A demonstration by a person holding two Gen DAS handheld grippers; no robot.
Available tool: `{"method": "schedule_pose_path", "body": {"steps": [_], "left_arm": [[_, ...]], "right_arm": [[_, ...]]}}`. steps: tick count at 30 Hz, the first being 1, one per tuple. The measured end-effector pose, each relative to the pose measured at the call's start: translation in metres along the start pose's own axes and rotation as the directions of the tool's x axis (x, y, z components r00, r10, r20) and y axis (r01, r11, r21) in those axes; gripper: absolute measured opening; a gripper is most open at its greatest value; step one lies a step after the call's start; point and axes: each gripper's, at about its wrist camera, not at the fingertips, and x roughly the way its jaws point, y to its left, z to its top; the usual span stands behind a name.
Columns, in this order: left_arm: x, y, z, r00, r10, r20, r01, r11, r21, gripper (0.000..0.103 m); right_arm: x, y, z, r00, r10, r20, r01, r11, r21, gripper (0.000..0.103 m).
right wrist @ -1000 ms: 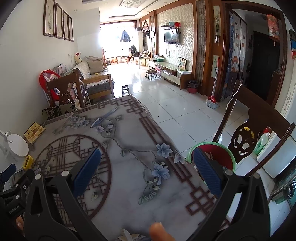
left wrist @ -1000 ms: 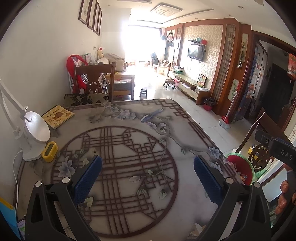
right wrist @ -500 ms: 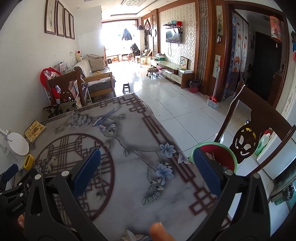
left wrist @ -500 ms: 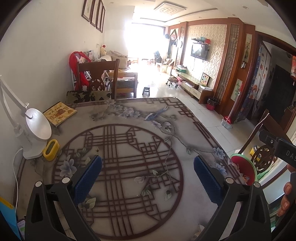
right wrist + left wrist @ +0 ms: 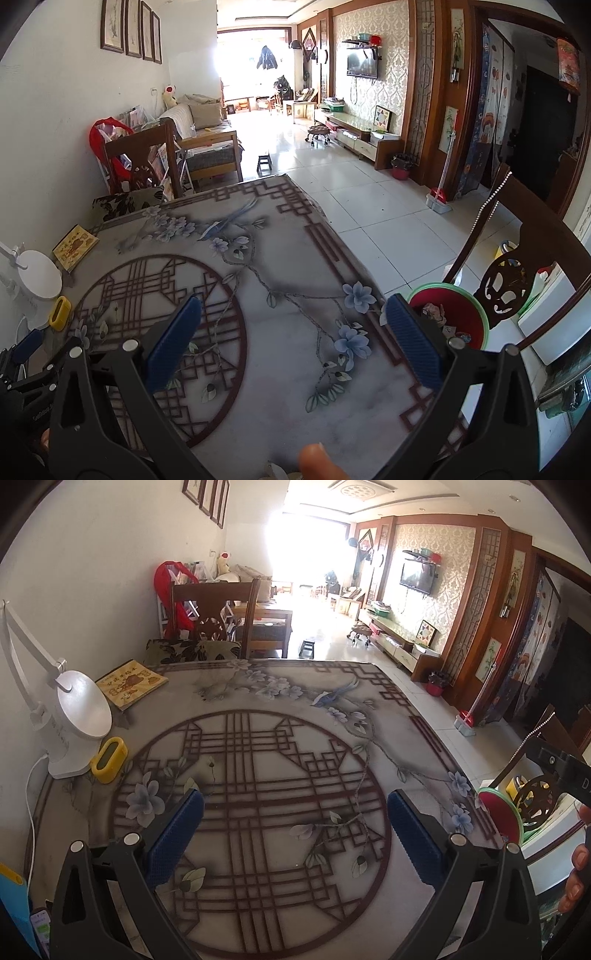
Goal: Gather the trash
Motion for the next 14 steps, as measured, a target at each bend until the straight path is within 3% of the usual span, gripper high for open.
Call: {"method": "schedule_pose_path", "body": {"steps": [5, 8, 14], "left_arm": [[0.014, 0.017, -0.002, 0.999, 0.028, -0.024, -0.029, 0.999, -0.039, 0.095], [0.034, 0.032, -0.007, 0.995, 0.078, -0.062, -0.082, 0.995, -0.056, 0.095], [0.102, 0.091, -0.045, 0.949, 0.204, -0.24, -0.226, 0.972, -0.067, 0.095]], "right_arm": [[0.016, 0.014, -0.002, 0.999, 0.022, -0.037, -0.023, 1.0, -0.016, 0.099], [0.037, 0.025, -0.008, 0.996, 0.045, -0.08, -0.047, 0.998, -0.028, 0.099], [0.101, 0.054, -0.049, 0.987, 0.073, -0.146, -0.086, 0.993, -0.079, 0.099]]}}
